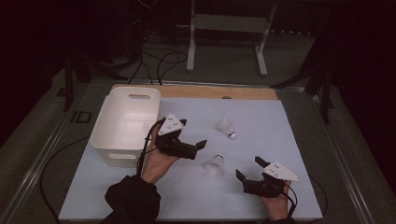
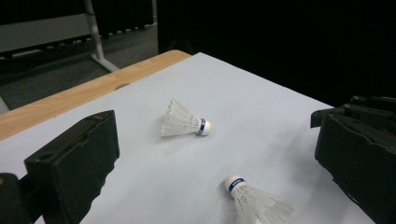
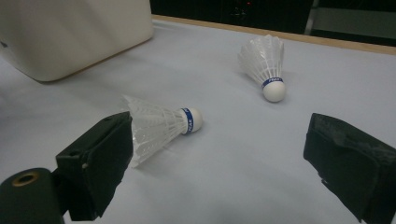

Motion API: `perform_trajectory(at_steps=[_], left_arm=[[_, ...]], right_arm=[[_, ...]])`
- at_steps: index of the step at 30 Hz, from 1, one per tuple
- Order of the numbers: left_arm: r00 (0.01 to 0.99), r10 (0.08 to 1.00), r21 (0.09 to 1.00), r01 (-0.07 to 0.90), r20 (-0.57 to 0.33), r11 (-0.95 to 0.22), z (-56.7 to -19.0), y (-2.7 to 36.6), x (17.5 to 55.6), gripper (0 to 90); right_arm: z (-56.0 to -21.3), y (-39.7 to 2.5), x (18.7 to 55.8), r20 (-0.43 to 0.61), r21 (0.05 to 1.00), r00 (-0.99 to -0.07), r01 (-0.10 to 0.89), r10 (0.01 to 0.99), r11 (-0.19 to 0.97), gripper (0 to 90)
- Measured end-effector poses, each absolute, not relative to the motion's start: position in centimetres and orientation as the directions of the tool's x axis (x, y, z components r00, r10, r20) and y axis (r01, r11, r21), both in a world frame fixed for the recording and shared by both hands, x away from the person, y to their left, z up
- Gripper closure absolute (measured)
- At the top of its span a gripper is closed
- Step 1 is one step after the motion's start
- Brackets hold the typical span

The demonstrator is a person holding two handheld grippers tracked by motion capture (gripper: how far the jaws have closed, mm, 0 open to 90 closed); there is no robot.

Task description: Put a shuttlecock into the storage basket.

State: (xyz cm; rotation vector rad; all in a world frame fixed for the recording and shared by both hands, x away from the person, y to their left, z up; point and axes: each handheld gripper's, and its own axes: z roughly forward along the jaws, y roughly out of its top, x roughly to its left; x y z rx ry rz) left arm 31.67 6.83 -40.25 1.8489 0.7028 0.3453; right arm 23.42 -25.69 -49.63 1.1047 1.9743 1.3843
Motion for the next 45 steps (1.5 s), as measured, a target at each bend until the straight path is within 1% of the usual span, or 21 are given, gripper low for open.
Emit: perform_trajectory(at_steps=[19, 45], left_arm=[[0.802, 0.592, 0.91, 0.303, -0.083, -0.283, -41.7, 5.4, 31.8, 0.8], [0.81, 0.582, 0.899, 0.302, -0.067, -0.316, -44.0, 4.5, 32.0, 0.8]], right_arm=[[-49.6, -25.7, 23.4, 0.06, 0.927, -0.557, 0.339, 0.828, 0.16, 8.1], [-49.6, -25.8, 23.4, 0.059, 0.93, -0.557, 0.333, 0.828, 0.157, 8.1]])
